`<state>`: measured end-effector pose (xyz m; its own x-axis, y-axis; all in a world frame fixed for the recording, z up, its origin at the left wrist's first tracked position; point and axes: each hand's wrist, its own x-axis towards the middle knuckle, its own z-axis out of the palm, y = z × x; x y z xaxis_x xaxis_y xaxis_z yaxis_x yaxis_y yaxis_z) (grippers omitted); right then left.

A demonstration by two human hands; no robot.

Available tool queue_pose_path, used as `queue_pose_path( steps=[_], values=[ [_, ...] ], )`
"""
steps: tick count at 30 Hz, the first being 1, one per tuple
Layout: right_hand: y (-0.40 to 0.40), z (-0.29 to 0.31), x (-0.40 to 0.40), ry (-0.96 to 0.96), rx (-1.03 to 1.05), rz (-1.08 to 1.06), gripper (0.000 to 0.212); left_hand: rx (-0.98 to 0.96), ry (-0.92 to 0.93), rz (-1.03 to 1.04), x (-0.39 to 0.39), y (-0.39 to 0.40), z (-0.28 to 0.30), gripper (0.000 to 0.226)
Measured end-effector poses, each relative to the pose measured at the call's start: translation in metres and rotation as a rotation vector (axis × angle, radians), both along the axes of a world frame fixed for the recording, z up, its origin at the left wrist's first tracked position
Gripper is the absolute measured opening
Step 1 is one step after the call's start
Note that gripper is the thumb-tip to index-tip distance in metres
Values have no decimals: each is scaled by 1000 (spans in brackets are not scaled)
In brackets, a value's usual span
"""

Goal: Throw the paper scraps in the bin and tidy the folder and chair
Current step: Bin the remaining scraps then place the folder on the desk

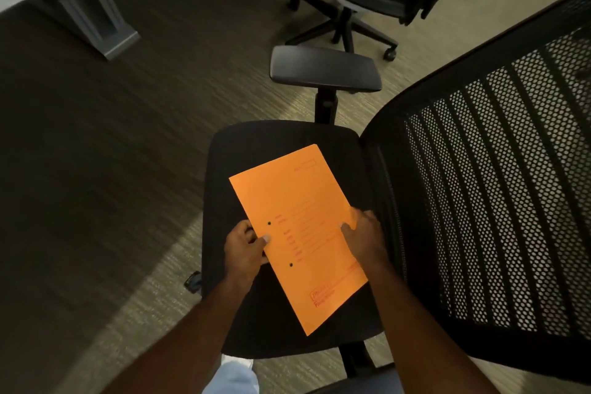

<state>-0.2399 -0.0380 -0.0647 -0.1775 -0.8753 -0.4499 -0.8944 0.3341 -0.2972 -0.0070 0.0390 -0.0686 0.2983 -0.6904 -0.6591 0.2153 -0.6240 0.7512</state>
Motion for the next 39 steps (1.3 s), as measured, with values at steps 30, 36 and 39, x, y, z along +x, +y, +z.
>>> queue_pose_path(
  steps=[30, 36, 39],
  values=[
    [-9, 146, 191, -443, -135, 74, 18, -163, -239, 334, 225, 41, 146, 25],
    [4, 200, 265, -487, -127, 205, 17, -185, -363, 398, 278, 87, 203, 23],
    [21, 235, 310, -546, -136, 307, 17, -206, -434, 443, 312, 121, 236, 27]
  ],
)
